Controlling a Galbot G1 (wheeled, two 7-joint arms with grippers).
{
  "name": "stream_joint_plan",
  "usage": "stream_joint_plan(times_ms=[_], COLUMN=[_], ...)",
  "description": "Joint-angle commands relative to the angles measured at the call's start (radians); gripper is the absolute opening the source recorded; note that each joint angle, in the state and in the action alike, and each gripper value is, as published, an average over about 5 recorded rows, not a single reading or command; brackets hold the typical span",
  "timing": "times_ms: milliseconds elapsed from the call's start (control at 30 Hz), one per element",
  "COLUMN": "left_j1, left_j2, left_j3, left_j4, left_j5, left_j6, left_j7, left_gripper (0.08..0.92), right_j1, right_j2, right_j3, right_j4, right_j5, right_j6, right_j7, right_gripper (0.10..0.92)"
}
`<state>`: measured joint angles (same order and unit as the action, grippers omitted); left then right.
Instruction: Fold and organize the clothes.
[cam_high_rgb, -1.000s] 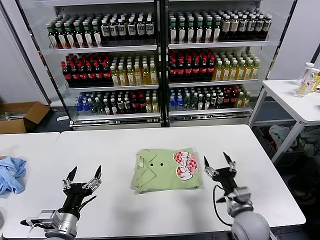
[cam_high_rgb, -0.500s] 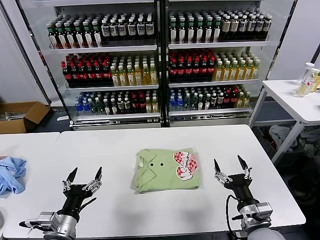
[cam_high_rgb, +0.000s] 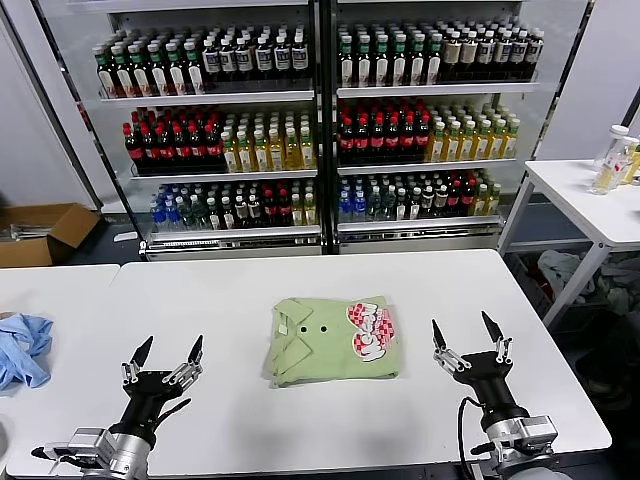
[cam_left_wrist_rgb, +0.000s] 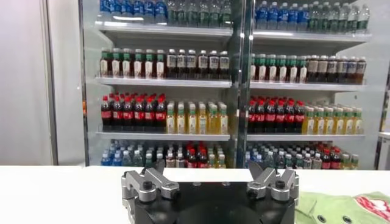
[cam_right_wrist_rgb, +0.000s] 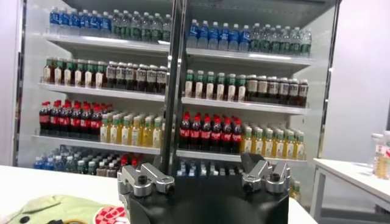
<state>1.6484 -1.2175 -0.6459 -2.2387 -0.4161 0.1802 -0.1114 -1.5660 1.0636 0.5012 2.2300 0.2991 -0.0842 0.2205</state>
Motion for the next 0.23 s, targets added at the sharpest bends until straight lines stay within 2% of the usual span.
stream_joint_plan(times_ms=[33, 233], left_j1=[0.014, 0.025], left_j2=[-0.002, -0.006], left_j3=[-0.006, -0.015], left_j4=[-0.018, -0.028], left_j5=[0.001, 0.003], left_j6=[0.001, 0.003], left_j7=[0.005, 0.01], left_gripper=[0.823, 0.823], right_j1=[-0.018, -0.01], right_j2=[-0.002, 0.003], right_j3=[0.02, 0.014], right_j4=[0.025, 0.013], right_j5=[0.005, 0.002], right_j6=[-0.012, -0.025], right_j7=[0.001, -0.025], right_gripper=[0.823, 0.823])
